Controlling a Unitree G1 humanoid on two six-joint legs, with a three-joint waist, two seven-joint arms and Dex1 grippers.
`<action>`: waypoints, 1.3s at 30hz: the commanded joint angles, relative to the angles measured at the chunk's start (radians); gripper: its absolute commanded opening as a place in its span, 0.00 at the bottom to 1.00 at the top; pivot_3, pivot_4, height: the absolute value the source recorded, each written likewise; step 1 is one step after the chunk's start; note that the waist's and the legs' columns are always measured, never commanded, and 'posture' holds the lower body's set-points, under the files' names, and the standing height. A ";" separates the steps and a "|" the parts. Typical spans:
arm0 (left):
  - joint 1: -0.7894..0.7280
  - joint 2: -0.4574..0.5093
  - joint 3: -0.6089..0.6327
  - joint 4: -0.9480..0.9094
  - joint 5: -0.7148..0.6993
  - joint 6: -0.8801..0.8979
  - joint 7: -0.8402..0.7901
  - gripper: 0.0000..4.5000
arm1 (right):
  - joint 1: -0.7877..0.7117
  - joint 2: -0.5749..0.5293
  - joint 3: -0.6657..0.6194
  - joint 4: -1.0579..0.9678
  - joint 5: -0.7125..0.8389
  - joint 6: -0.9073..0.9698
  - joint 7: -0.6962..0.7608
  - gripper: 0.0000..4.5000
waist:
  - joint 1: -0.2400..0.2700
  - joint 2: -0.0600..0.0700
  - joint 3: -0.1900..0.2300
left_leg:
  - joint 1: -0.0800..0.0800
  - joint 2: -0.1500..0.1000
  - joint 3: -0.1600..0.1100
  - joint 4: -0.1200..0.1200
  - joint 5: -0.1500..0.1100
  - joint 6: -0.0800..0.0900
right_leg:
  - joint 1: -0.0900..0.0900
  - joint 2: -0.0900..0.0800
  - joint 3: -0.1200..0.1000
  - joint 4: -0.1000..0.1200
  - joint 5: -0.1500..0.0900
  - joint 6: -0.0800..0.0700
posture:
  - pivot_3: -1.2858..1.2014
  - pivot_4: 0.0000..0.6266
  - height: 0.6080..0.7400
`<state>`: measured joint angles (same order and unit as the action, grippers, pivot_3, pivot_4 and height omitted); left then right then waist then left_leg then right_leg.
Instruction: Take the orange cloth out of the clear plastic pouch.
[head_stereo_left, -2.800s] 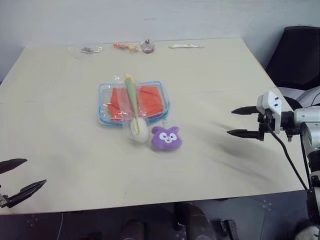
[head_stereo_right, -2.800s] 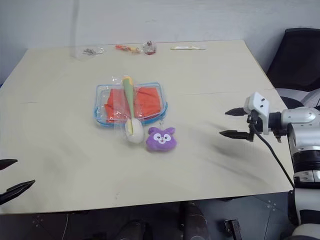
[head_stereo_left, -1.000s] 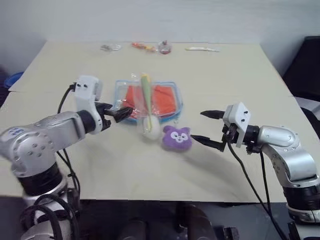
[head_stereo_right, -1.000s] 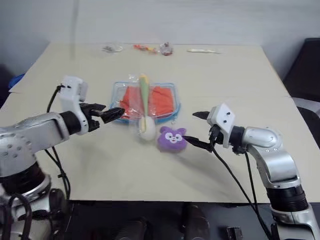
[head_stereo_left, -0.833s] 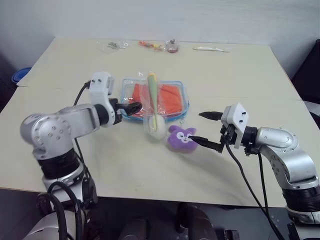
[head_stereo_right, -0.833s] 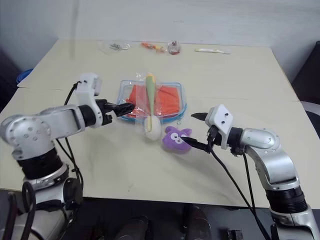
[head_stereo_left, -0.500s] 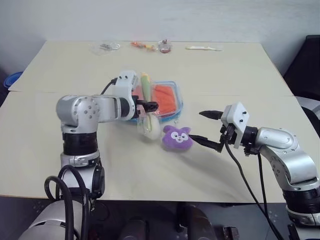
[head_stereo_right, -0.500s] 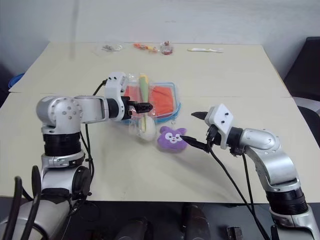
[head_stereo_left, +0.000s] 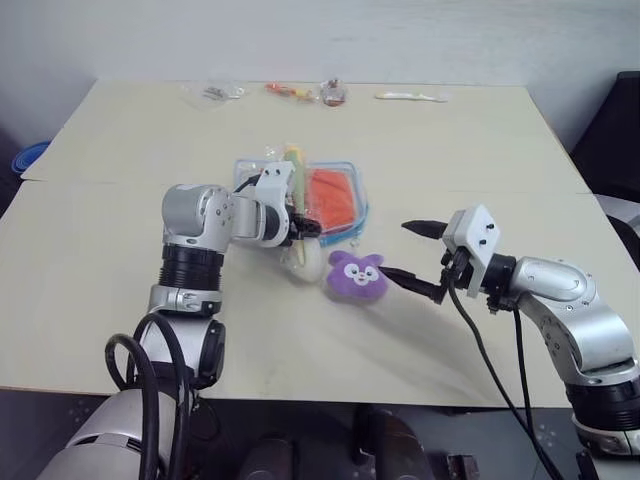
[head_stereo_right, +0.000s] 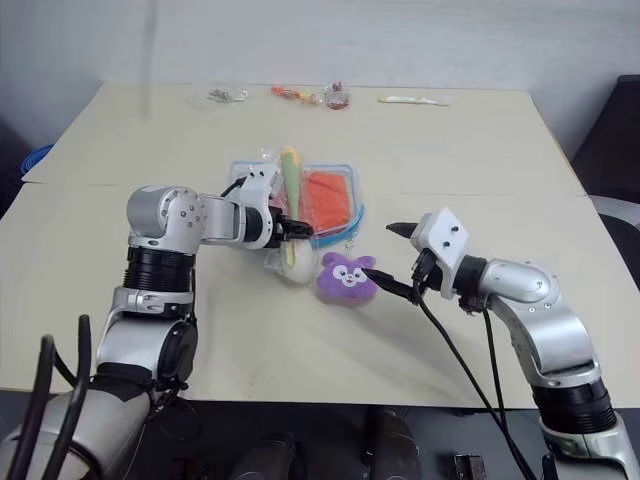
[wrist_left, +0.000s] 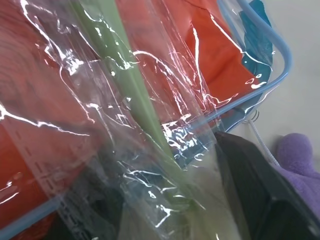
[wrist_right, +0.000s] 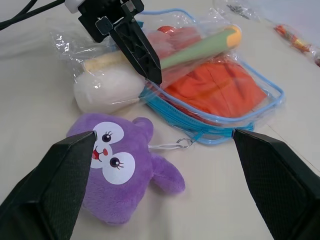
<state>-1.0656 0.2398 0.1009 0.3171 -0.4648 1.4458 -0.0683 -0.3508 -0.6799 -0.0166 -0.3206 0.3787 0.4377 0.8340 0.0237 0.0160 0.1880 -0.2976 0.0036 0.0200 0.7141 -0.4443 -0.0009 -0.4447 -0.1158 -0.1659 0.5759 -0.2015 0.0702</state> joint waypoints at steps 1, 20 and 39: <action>-0.026 0.006 0.026 -0.066 0.017 0.021 -0.002 0.29 | -0.012 0.007 -0.025 -0.038 0.015 -0.017 -0.008 1.00 | 0.000 0.000 0.000 | 0.000 0.000 0.000 0.000 0.000 0.000 | 0.000 0.000 0.000 0.000 0.000 0.000 | 0.52 0.24 1.00; 0.483 0.643 0.614 -0.516 0.017 0.169 -0.039 0.03 | -0.167 0.039 0.036 -0.039 0.282 0.100 0.266 1.00 | -0.037 -0.004 0.002 | 0.000 0.006 0.003 0.001 -0.001 -0.003 | -0.011 0.004 0.005 0.004 -0.001 -0.003 | 0.52 0.24 1.00; 0.956 0.676 0.793 -0.443 0.083 -0.119 -0.239 0.64 | -0.249 0.050 0.093 0.074 0.221 0.066 0.363 1.00 | -0.025 -0.007 0.002 | -0.001 0.006 0.011 0.001 -0.002 -0.003 | -0.018 0.004 0.005 0.009 -0.001 -0.004 | 0.52 0.24 1.00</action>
<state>-0.1197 0.8760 0.8466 -0.1091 -0.4058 1.3509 -0.2966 -0.6026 -0.6191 0.1072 -0.2305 0.5971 0.5204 1.2033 -0.0016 0.0086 0.1896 -0.2988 0.0101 0.0310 0.7147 -0.4464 -0.0043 -0.4627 -0.1118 -0.1610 0.5849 -0.2028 0.0660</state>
